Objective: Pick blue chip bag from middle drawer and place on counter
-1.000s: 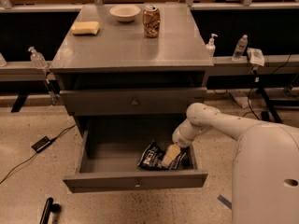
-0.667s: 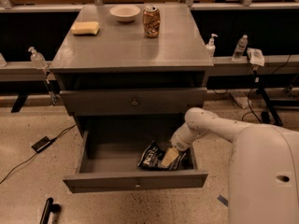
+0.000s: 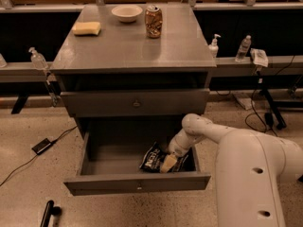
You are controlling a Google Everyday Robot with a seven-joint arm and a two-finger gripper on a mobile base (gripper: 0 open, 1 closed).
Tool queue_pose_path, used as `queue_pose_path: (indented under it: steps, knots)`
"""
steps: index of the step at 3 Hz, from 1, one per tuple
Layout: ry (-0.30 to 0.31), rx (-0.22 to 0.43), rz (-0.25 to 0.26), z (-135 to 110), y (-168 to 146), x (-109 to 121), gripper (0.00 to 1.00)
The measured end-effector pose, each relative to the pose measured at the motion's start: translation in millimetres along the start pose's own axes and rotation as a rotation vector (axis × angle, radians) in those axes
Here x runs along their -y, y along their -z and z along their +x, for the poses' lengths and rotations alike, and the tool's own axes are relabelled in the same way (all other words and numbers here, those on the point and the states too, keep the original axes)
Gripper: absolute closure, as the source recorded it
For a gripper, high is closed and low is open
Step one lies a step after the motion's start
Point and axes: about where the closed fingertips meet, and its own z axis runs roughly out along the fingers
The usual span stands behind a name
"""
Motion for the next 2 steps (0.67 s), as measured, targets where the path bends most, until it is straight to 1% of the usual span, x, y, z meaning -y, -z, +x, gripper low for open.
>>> queue_pose_path:
  steps: [1, 2]
  knots:
    - [0.020, 0.054, -0.048, 1, -5, 2, 0.39]
    - [0.075, 0.185, -0.063, -7, 19, 2, 0.64]
